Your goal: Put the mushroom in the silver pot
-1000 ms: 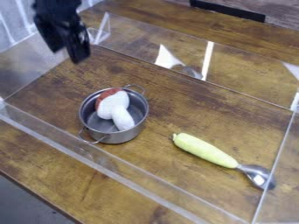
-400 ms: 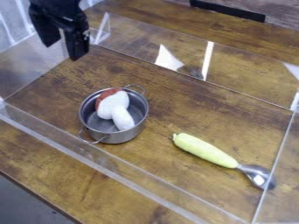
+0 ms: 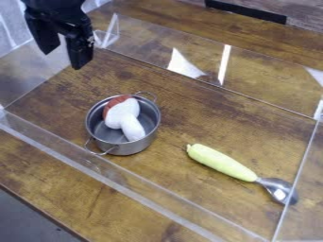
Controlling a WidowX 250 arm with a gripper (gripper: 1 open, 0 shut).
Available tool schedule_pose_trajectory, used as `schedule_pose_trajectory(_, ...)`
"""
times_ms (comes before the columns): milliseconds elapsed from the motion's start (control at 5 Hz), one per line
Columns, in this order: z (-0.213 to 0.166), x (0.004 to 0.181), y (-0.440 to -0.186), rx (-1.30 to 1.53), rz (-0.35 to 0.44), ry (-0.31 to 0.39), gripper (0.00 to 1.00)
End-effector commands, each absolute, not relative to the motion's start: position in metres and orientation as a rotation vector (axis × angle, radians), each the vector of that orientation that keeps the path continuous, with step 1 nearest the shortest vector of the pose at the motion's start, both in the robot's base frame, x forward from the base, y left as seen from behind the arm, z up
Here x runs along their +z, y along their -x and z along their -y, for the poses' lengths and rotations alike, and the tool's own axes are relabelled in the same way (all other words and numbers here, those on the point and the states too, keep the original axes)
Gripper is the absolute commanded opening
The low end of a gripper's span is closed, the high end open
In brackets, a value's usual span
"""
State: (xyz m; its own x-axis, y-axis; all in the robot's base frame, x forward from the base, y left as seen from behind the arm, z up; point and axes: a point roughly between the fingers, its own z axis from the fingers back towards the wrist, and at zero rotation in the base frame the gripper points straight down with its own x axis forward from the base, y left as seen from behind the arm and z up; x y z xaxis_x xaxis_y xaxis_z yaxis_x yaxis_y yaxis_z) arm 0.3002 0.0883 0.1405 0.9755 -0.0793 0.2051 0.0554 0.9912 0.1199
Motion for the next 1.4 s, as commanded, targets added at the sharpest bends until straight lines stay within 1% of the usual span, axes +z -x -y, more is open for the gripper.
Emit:
schedule_pose_trajectory(0,-0.086,0.154,-0.297,-0.083,0.278,-0.138,1.0)
schedule_pose_trajectory(200,-0.083,0.155,-0.294,-0.087,0.285,-0.151,1.0)
schedule_pose_trajectory(600,-0.079,0.153,-0.303,-0.044,0.297,-0.171,1.0)
schedule_pose_trajectory(1000,-0.093,0.14,-0.328,0.01,0.298,-0.174,1.0)
schedule_pose_trajectory(1200,-0.109,0.151,-0.332,0.033,0.296,-0.175,1.0)
